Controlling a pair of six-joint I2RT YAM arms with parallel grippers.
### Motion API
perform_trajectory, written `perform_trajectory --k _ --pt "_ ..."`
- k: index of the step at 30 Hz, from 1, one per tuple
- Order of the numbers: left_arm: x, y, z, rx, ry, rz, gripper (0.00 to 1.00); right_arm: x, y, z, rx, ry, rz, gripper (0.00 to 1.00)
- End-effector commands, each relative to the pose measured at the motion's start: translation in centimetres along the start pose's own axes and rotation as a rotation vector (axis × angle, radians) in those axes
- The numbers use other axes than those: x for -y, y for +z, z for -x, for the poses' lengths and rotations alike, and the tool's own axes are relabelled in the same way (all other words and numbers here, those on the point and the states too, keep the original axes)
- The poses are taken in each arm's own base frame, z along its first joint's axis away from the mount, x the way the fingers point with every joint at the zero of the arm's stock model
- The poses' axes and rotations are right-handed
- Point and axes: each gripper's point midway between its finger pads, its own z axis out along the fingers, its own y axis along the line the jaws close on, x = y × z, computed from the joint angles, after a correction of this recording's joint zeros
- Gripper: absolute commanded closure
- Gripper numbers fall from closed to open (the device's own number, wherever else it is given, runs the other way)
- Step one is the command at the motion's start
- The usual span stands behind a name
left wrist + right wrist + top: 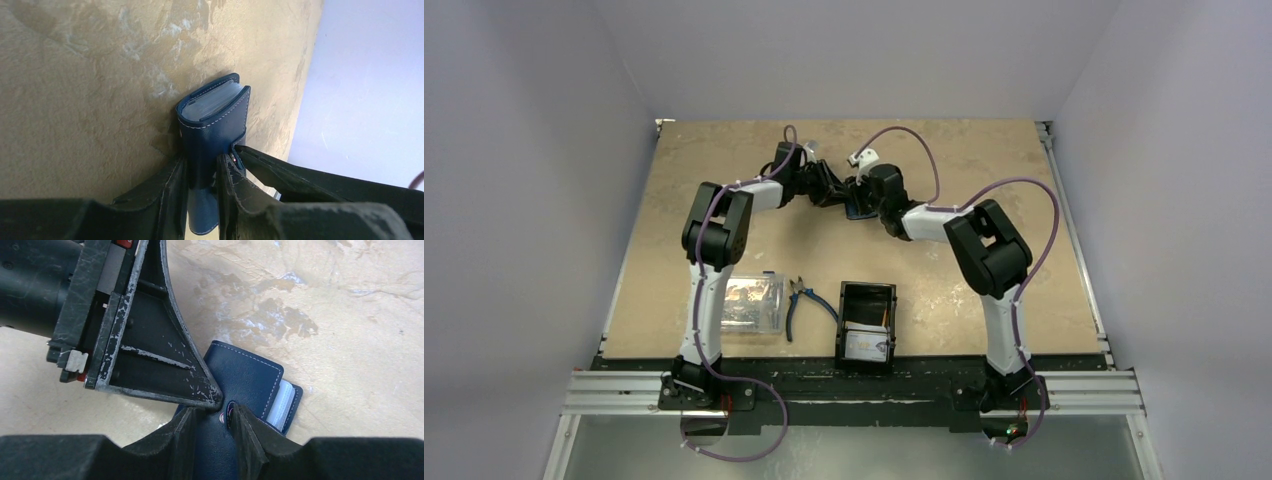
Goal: Put the credit cards into the card holder
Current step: Close the card holder at the center of the board.
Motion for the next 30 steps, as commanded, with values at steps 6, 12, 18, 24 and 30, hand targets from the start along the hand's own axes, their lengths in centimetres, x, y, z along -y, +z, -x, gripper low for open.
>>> perform_trajectory --k 6,12,18,24,30 --pt "6.8 1.3 -6.4 -0.177 0.079 -0.195 0.83 -19.0 -11.4 -20.0 -0.753 0.594 0.831 0.65" --pt "6.9 1.3 -6.4 -0.179 0.072 -0.203 0.83 -16.5 -11.7 -18.7 -0.715 0.760 0.833 0.66" --pt "7.1 1.1 -6.4 -0.178 0.075 -0.207 0.84 -15.8 -11.0 -16.6 -0.666 0.856 0.837 0.73" --pt "7.1 1.2 -6.4 -0.179 0.074 -0.208 0.84 -14.9 -9.7 -17.7 -0.700 0.837 0.721 0.86" --pt "6.8 1.2 -6.5 -0.176 0.068 -0.200 0.84 -12.3 -8.1 -21.6 -0.792 0.744 0.474 0.90"
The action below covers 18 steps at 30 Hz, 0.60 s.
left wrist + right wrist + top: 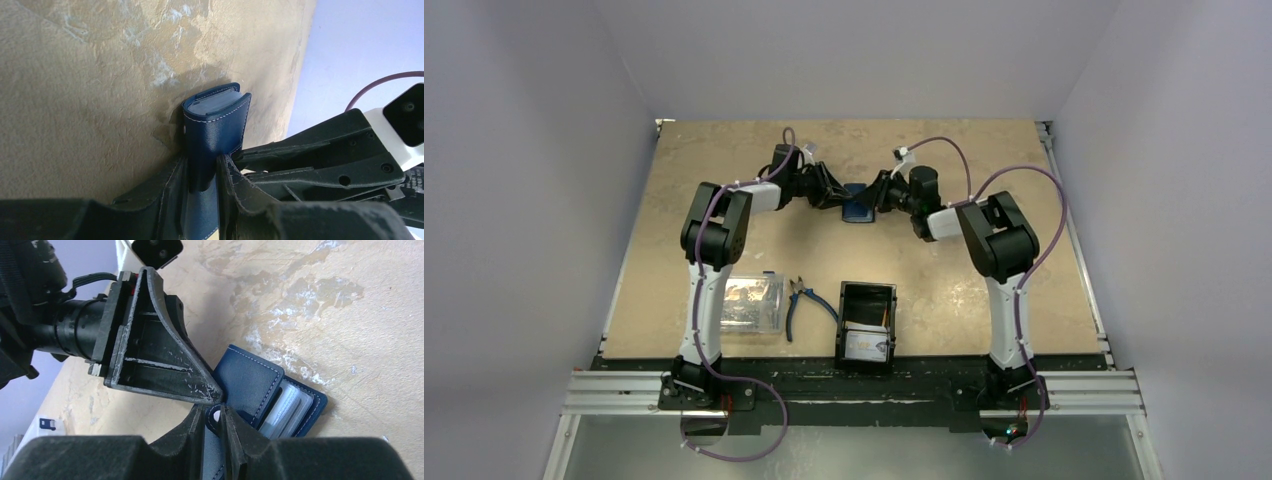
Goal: Put the credit cards into the card holder
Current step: Close the card holder at the center of the board.
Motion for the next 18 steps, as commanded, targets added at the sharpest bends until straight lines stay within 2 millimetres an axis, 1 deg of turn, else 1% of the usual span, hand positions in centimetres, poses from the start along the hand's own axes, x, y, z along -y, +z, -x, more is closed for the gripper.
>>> perform_trajectory --k 1,3,4,6,10,13,15,18 --pt "6.8 2.0 -6.1 -0.155 0.082 -0.164 0.84 -0.9 -7.1 -25.1 -0.838 0.350 -0.182 0.92" --pt "6.6 2.0 -6.2 -0.153 0.079 -0.159 0.85 0.3 -7.2 -25.2 -0.848 0.314 -0.248 0.99" --pt "6.6 2.0 -6.2 -0.153 0.079 -0.158 0.85 0.7 -7.3 -25.1 -0.850 0.298 -0.273 1.00" --pt "6.6 2.0 -6.1 -0.151 0.078 -0.158 0.85 1.0 -7.4 -25.3 -0.854 0.266 -0.298 1.00" --pt "6.7 1.9 -6.1 -0.149 0.081 -0.159 0.85 1.5 -8.6 -27.0 -0.900 0.221 -0.364 1.00" --pt "6.7 1.9 -6.0 -0.146 0.080 -0.155 0.86 1.3 -9.8 -28.4 -0.923 0.216 -0.374 1.00" --pt "6.6 1.9 -6.0 -0.142 0.080 -0.152 0.86 1.2 -9.8 -28.6 -0.909 0.194 -0.367 1.00" --pt "6.6 1.8 -5.9 -0.131 0.079 -0.145 0.87 1.6 -10.4 -28.9 -0.921 0.120 -0.422 1.00"
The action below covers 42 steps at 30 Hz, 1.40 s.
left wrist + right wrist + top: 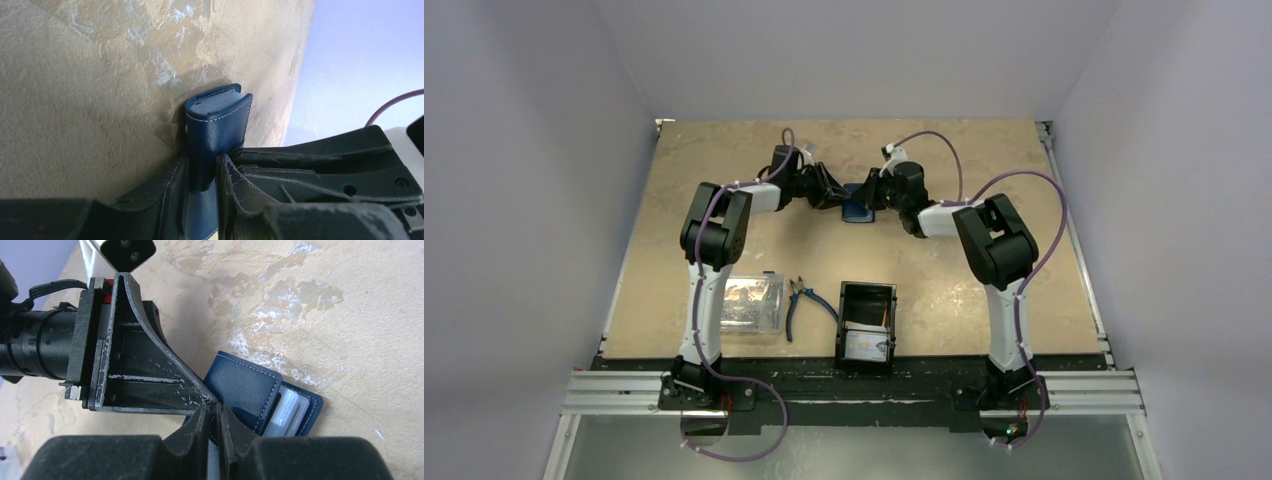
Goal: Put the credit cards into the card holder
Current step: Close the card holder at the center of the board.
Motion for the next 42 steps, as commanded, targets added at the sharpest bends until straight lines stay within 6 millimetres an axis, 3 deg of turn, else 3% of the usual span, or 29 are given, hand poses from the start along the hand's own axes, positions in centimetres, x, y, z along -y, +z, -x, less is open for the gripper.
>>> perform_trajectory --k 1,15,23,31,40,42 --pt "6.6 1.9 -5.9 -0.133 0.089 -0.142 0.88 1.0 -9.8 -29.5 -0.886 0.098 -0.208 1.00" --pt "6.3 1.2 -5.2 -0.072 0.096 -0.090 0.92 5.6 -11.2 -31.6 -0.852 -0.008 -0.438 1.00" --pt "6.2 -0.8 -2.2 0.039 0.135 -0.001 0.90 7.6 -12.9 -33.2 -0.864 -0.037 -0.566 1.00" --pt "7.3 -1.6 -1.3 0.045 0.159 0.006 0.88 10.8 -14.3 -35.1 -0.871 -0.085 -0.715 1.00" --pt "6.3 -6.0 1.4 0.112 0.209 0.138 0.85 12.3 -16.9 -37.8 -0.951 -0.200 -0.845 1.00" --pt "6.3 -6.9 2.0 0.139 0.212 0.142 0.82 11.9 -17.0 -38.4 -0.963 -0.172 -0.823 1.00"
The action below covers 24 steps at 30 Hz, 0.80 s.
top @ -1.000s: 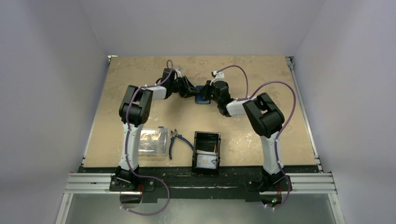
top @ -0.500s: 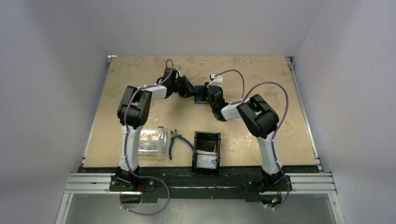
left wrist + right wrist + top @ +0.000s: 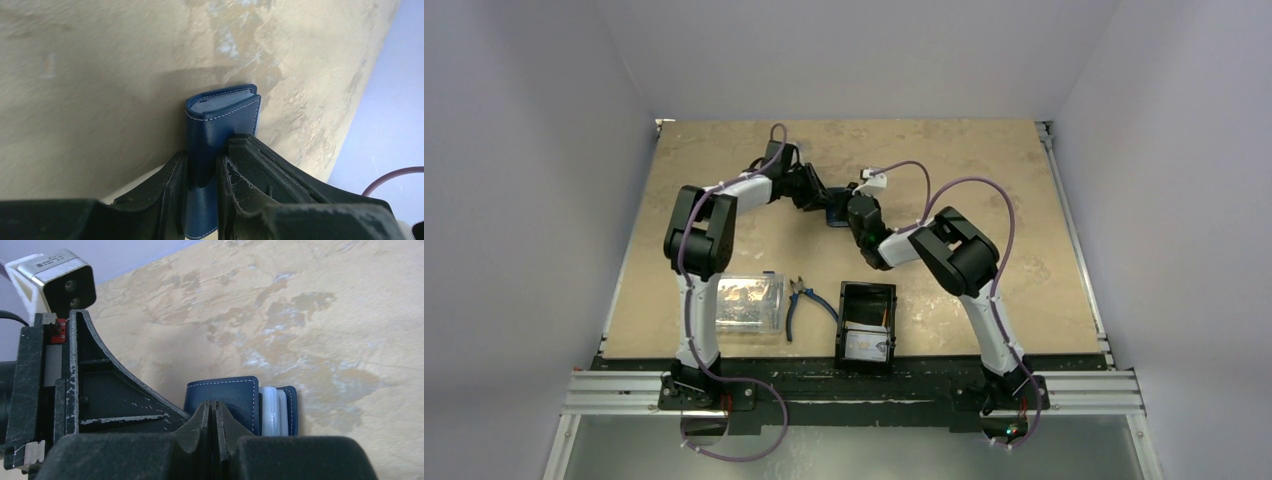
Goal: Put the credit cards into the card holder
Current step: Close the card holder at the center of the board.
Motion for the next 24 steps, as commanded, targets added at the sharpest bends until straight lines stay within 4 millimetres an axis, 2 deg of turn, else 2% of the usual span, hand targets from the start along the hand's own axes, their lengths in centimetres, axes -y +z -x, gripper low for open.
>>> perform_trajectory --k 1,6,8,11,14,15,19,21,24 --pt "6.8 -4.8 2.0 0.062 0.137 -0.144 0.81 21.5 -27.0 -27.8 -1.272 -0.481 -0.467 1.00" --pt "5.7 -4.6 0.3 0.017 0.151 -0.141 0.81 19.6 -25.5 -26.9 -1.237 -0.403 -0.379 1.00" --pt "5.3 -4.6 -0.2 0.017 0.153 -0.133 0.82 18.0 -24.3 -25.8 -1.211 -0.348 -0.284 1.00" --pt "5.6 -4.2 -1.4 0.007 0.129 -0.173 0.85 17.0 -22.4 -23.1 -1.143 -0.397 -0.278 1.00" --pt "6.1 -3.3 -2.3 0.001 0.057 -0.269 0.89 18.1 -20.7 -21.4 -1.064 -0.496 -0.356 1.00" --pt "6.3 -3.1 -2.4 -0.002 0.025 -0.304 0.90 18.5 -20.7 -21.3 -1.058 -0.507 -0.386 1.00" --pt "7.2 -2.5 -1.6 -0.009 -0.022 -0.355 0.93 20.2 -21.5 -22.9 -1.033 -0.500 -0.461 1.00" --pt "7.9 -2.6 -0.2 0.015 -0.042 -0.361 0.95 21.4 -22.0 -24.1 -1.044 -0.500 -0.492 1.00" --pt "9.0 -2.5 1.3 0.046 -0.084 -0.396 0.96 22.4 -21.7 -24.3 -1.016 -0.516 -0.536 1.00"
